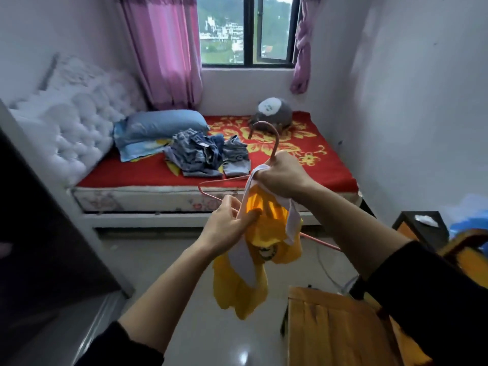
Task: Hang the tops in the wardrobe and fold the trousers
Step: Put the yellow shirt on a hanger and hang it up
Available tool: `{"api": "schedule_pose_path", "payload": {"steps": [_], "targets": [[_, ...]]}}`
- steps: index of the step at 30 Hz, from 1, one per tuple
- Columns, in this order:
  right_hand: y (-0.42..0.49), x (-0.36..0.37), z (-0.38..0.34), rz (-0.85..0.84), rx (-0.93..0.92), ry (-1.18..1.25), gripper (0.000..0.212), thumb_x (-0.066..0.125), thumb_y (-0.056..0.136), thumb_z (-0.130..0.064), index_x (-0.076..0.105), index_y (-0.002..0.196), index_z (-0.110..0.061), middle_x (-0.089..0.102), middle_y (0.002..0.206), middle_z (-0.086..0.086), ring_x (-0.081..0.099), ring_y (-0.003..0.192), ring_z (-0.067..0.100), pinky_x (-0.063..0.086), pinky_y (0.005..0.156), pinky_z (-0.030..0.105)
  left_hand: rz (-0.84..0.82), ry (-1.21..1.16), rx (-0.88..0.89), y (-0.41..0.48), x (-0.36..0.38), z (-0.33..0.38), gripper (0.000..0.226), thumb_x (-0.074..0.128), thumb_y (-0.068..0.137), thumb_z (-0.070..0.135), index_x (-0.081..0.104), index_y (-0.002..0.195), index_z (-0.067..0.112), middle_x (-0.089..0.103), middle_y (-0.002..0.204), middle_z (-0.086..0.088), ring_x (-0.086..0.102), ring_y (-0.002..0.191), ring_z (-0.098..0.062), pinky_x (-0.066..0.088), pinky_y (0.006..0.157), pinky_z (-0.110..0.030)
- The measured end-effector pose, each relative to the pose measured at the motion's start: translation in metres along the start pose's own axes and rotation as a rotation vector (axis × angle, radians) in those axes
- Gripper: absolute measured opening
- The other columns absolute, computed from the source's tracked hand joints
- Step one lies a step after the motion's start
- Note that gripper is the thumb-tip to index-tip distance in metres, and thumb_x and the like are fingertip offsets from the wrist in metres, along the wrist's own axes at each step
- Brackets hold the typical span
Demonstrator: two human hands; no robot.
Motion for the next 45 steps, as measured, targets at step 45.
{"api": "schedule_pose_path", "payload": {"steps": [45], "targets": [[0.089, 0.158, -0.111, 0.163, -0.007, 1.404, 0.048, 0.048, 0.092, -0.012, 0.051, 0.044, -0.019, 0.039, 0.043, -0.002, 0.025, 0.034, 0.007, 0.017, 0.038, 0.017, 0.394, -0.113, -0.342, 0.054, -0.268, -0.046, 0.021, 0.049, 0.096, 0.026, 0.065, 0.091, 0.013, 0.065, 0.094, -0.008, 0.06, 0.078, -0.015, 0.051, 0.066, -0.027]]}}
Point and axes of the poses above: each hand's wrist, its own y-axis towards the middle knuckle, its own x-axis out of the palm, z = x × y, the point moved 5 cm from there along y, towards the middle knuckle
